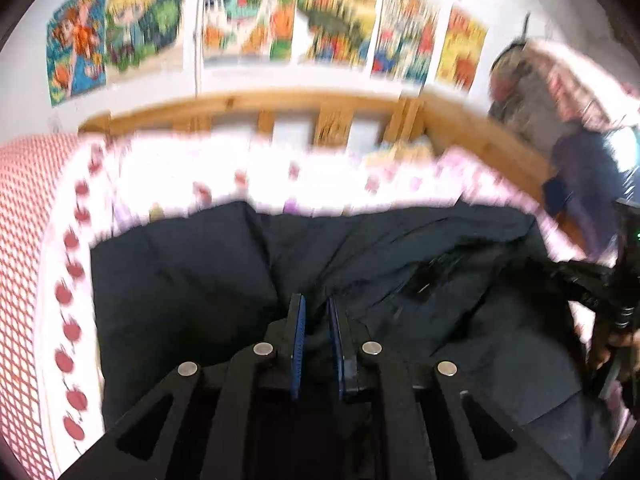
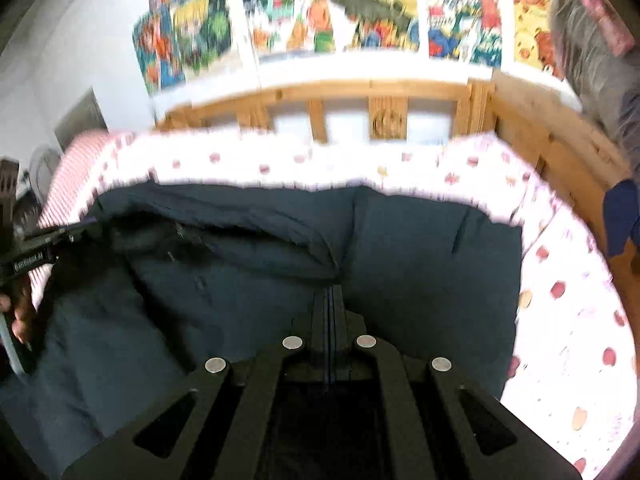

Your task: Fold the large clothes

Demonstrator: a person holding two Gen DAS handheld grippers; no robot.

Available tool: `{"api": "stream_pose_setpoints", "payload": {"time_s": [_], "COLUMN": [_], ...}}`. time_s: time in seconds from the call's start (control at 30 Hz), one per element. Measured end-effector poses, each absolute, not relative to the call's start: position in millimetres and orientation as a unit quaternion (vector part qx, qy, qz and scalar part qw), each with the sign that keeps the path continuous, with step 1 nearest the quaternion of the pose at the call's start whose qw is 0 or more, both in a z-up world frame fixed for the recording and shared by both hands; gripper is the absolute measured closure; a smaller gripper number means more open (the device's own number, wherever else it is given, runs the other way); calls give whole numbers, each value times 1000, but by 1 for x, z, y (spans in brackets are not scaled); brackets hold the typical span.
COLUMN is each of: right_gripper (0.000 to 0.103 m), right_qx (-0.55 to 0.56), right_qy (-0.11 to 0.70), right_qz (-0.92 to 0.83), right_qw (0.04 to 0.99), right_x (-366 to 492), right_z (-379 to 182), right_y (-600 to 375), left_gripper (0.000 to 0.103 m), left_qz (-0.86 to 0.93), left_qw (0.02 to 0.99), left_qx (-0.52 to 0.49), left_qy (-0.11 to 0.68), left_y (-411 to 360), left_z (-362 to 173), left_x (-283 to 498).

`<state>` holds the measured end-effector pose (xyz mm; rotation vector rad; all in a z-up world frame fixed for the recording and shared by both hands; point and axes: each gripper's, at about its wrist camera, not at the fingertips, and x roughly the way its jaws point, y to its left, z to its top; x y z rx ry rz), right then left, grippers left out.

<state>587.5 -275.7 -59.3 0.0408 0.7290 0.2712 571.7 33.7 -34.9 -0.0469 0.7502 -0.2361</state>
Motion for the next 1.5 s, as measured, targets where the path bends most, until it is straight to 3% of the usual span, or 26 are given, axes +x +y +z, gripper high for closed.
{"api": "stream_pose_setpoints", "payload": {"time_s": [0.23,0.47,0.67,0.9,1.13,1.5], "right_gripper": [102,102,102,102,102,102], "right_qx": [64,88,6,25,1,37], "right_qy": [343,431,489,521,509,415], "right_qz": [146,201,265,285,272,239], "right_qw": [926,875,831,804,816,877], "right_x": [639,686,669,659,643,594], "right_z": [-25,-72,-120,-152,-182,-151], "right_y": [-258,-220,-193,-191,-174,-192], "left_gripper": [91,91,92,96,97,96], "left_qz": [-120,-151,-231,-240,-207,-204], "left_qw": [924,893,860,838,840,866], "left_qx": [-73,-106,-48,46,142,83], "left_qy": [356,410,453,489,482,448], "left_y": [9,-15,-30,-52,-78,-57], "left_z": [-2,-37,-80,-112,-130,-100], "left_x": [617,668,656,636,622,610]}}
